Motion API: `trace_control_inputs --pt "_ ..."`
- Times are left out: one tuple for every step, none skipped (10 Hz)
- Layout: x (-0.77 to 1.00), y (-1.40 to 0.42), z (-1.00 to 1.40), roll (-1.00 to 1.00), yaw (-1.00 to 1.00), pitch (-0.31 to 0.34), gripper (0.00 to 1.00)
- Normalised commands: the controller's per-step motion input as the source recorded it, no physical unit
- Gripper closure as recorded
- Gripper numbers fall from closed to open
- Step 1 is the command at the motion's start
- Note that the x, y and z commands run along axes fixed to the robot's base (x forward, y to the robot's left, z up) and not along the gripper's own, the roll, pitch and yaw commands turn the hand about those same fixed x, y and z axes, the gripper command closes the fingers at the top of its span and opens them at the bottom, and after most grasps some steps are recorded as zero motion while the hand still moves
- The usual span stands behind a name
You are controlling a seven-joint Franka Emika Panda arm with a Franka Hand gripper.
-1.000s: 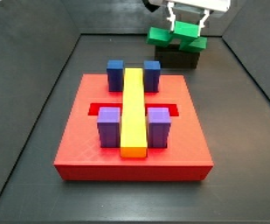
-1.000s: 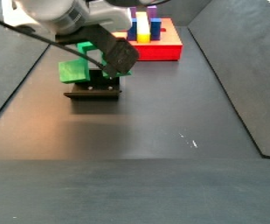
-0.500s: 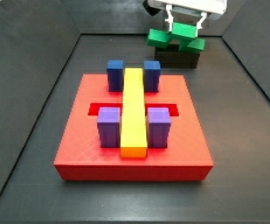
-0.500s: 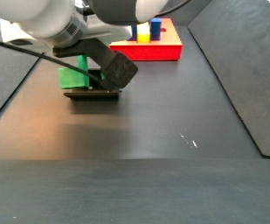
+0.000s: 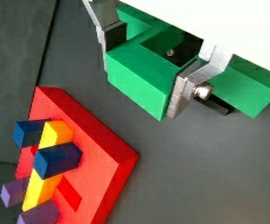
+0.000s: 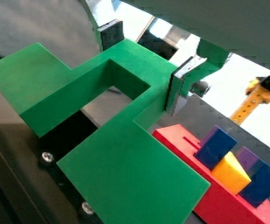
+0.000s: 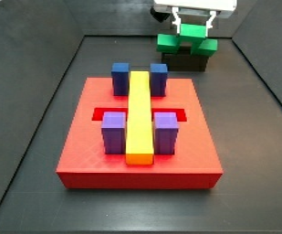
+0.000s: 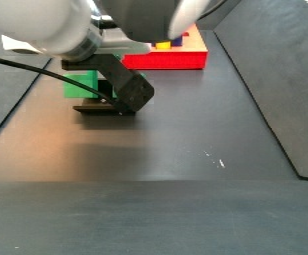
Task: Pick up the green object. Move up. Place the green object on the fixture. Regrasp the green object. Move to above the board. Insert the green object.
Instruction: Place the green object on the fixture.
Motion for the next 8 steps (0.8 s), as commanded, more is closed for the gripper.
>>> trace_control_inputs --pt "0.00 0.00 0.01 0.29 0.09 -0.209 1.00" --pt "0.00 -0.07 0.00 1.00 0.03 0.051 1.00" --pt "0.10 -0.14 0.00 1.00 0.10 0.249 1.00" --pt "0.25 -0.08 -0.08 0.89 0.15 0.331 1.00" --pt "0.00 -0.08 0.00 0.52 0.13 0.140 1.00" --pt "-0.04 -0.11 -0.16 0.16 0.18 0.000 1.00" --pt "-0.10 -0.12 -0.19 0.00 0.18 -0.163 1.00" --pt "-0.10 -0.11 -0.19 -0.13 0.17 -0.294 1.00"
